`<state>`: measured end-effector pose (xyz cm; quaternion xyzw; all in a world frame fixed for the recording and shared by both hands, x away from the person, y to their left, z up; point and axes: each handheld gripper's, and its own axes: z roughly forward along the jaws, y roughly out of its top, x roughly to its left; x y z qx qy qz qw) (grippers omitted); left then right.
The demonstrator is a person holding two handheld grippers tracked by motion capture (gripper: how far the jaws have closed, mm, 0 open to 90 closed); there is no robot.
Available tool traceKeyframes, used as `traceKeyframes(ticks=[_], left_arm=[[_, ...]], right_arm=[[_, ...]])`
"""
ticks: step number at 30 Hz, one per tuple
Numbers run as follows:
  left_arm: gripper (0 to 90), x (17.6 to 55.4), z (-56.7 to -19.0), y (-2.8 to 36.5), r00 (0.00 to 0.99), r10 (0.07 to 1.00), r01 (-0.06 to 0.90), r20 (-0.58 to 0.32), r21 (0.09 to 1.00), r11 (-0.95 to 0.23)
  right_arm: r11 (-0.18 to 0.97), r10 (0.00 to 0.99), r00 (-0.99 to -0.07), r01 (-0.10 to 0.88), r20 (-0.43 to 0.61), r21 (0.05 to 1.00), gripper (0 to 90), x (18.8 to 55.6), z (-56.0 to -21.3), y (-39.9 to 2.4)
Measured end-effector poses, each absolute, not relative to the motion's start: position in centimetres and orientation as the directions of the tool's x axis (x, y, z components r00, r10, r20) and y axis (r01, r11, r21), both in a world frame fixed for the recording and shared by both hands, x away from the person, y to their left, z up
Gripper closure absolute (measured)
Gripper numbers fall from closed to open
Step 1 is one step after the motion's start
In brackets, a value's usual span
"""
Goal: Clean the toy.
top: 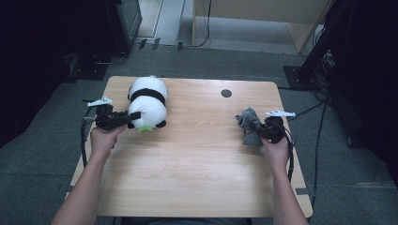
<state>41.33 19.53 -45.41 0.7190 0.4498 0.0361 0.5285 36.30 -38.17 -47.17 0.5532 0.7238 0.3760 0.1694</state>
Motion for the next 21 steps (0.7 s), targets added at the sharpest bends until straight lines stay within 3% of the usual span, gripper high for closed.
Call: traceKeyframes(ticks=[12, 16, 21], left_arm=[[57.1, 42.0, -46.7, 19.7, 0.574, 0.734, 0.621, -0.362, 0.778, -0.101], [54.5, 42.3, -47.1, 20.1, 0.565, 0.732, 0.627, -0.381, 0.775, -0.080], [44.3, 42.3, -47.3, 20.4, 0.558, 0.736, 0.629, -0.384, 0.774, -0.073]], right_arm=[[0.111, 0.940, -0.301, 0.714, 0.160, 0.691, 74.9, 37.2, -49.1, -38.6], [0.110, 0.941, -0.297, 0.719, 0.161, 0.686, 72.7, 37.4, -49.6, -38.9], [0.103, 0.941, -0.293, 0.725, 0.170, 0.681, 68.4, 37.5, -50.1, -39.2]])
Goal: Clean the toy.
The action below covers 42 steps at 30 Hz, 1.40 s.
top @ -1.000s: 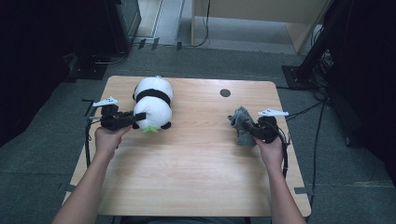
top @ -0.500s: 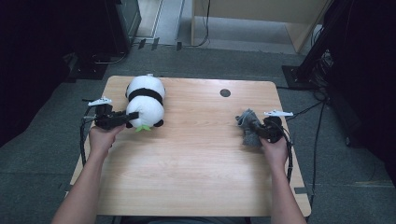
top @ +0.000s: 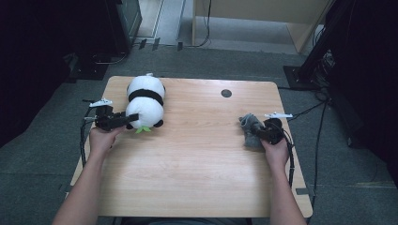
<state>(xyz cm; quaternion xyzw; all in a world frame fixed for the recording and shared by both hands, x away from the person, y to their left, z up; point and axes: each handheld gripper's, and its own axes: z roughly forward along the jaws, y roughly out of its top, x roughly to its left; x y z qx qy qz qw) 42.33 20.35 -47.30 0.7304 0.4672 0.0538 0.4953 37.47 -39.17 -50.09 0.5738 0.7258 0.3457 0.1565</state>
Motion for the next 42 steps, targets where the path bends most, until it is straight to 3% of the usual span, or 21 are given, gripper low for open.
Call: traceKeyframes(ticks=[4, 8, 17, 26, 38, 42], left_arm=[[34.8, 42.3, -47.2, 20.2, 0.559, 0.746, 0.620, -0.361, 0.780, -0.087], [26.8, 42.3, -47.3, 20.2, 0.569, 0.742, 0.617, -0.355, 0.781, -0.099], [21.1, 41.9, -46.3, 19.8, 0.567, 0.765, 0.614, -0.306, 0.776, -0.144], [22.3, 40.8, -44.2, 20.6, 0.578, 0.753, 0.568, -0.313, 0.818, -0.096], [22.2, 39.0, -42.9, 17.7, 0.656, 0.717, 0.532, -0.235, 0.819, -0.217], [22.2, 38.2, -42.8, 16.7, 0.677, 0.694, 0.525, -0.246, 0.822, -0.221]], right_arm=[[0.109, 0.943, -0.293, 0.724, 0.160, 0.682, 62.5, 37.5, -50.1, -39.1], [0.120, 0.945, -0.294, 0.718, 0.142, 0.686, 51.1, 37.5, -50.0, -38.9], [0.068, 0.930, -0.298, 0.717, 0.216, 0.693, 31.1, 37.5, -49.3, -39.3], [0.094, 0.933, -0.308, 0.706, 0.185, 0.702, 29.8, 36.8, -48.0, -39.0], [0.117, 0.917, -0.356, 0.671, 0.179, 0.733, 30.1, 34.8, -46.0, -37.2], [0.135, 0.908, -0.381, 0.661, 0.175, 0.738, 30.1, 34.3, -45.8, -36.3]])
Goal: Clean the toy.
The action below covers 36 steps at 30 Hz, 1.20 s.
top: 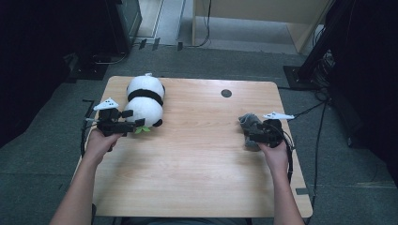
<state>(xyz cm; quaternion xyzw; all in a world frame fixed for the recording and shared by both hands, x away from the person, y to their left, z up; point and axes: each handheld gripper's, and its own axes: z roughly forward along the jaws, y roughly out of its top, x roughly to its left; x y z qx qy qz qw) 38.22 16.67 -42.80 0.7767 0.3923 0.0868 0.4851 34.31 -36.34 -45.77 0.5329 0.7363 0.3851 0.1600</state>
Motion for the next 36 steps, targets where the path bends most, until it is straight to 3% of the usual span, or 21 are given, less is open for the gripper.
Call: traceKeyframes(ticks=[14, 23, 36], left_arm=[[22.1, 36.0, -43.5, 12.2, 0.747, 0.622, 0.496, -0.235, 0.820, -0.285], [23.8, 35.1, -45.6, 8.7, 0.762, 0.603, 0.505, -0.237, 0.799, -0.325], [23.4, 34.7, -49.2, 5.9, 0.797, 0.587, 0.469, -0.145, 0.761, -0.449]], right_arm=[[0.208, 0.840, -0.507, 0.629, 0.193, 0.749, 32.3, 32.7, -46.2, -32.1], [0.311, 0.794, -0.591, 0.598, 0.144, 0.739, 31.8, 32.2, -47.9, -29.1], [0.381, 0.748, -0.646, 0.605, 0.152, 0.700, 31.4, 33.0, -50.0, -26.2]])
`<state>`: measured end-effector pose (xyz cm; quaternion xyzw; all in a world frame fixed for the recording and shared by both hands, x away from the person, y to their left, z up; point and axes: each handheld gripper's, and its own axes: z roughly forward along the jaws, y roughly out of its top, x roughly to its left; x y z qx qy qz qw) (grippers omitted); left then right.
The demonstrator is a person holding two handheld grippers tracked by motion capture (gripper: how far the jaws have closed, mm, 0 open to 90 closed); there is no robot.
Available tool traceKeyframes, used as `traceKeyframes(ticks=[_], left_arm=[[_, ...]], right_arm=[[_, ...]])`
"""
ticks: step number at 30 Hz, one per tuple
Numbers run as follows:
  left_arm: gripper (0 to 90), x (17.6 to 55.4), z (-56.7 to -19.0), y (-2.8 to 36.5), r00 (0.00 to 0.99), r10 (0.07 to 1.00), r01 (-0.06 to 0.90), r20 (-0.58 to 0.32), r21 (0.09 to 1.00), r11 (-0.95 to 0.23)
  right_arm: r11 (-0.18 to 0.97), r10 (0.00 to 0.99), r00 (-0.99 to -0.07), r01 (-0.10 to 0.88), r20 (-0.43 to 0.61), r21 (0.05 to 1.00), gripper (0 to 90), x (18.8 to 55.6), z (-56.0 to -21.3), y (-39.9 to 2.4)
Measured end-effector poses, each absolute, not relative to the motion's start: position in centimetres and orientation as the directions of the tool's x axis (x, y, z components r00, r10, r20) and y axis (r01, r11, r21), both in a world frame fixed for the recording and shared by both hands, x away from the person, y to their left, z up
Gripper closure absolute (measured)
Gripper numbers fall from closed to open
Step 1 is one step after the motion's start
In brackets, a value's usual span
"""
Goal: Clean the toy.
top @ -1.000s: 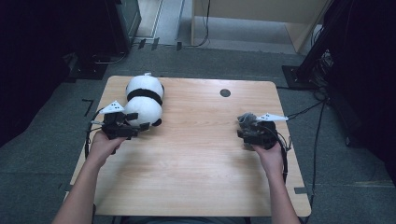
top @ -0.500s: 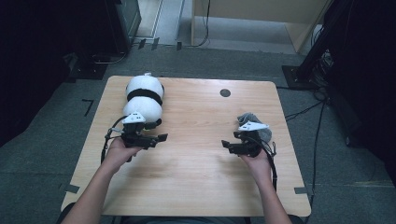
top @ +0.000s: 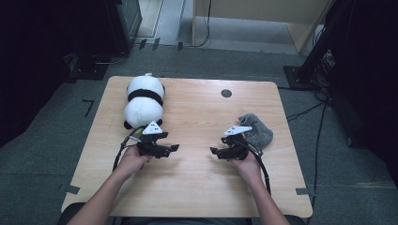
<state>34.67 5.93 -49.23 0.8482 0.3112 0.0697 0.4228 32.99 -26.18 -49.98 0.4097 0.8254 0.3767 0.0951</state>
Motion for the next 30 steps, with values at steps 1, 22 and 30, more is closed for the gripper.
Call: traceKeyframes(ticks=[1, 22, 30], left_arm=[[23.3, 34.6, -49.4, 5.8, 0.802, 0.581, 0.464, -0.137, 0.756, -0.462], [18.7, 34.4, -51.7, 4.8, 0.839, 0.536, 0.427, -0.095, 0.725, -0.540], [18.7, 34.4, -51.7, 4.8, 0.828, 0.551, 0.443, -0.107, 0.728, -0.524]], right_arm=[[0.376, 0.749, -0.644, 0.610, 0.159, 0.698, 31.4, 33.1, -50.1, -26.0], [0.463, 0.712, -0.701, 0.497, 0.025, 0.734, 18.5, 32.7, -52.2, -23.6], [0.464, 0.715, -0.699, 0.495, 0.019, 0.735, 13.3, 32.8, -52.3, -23.1]])
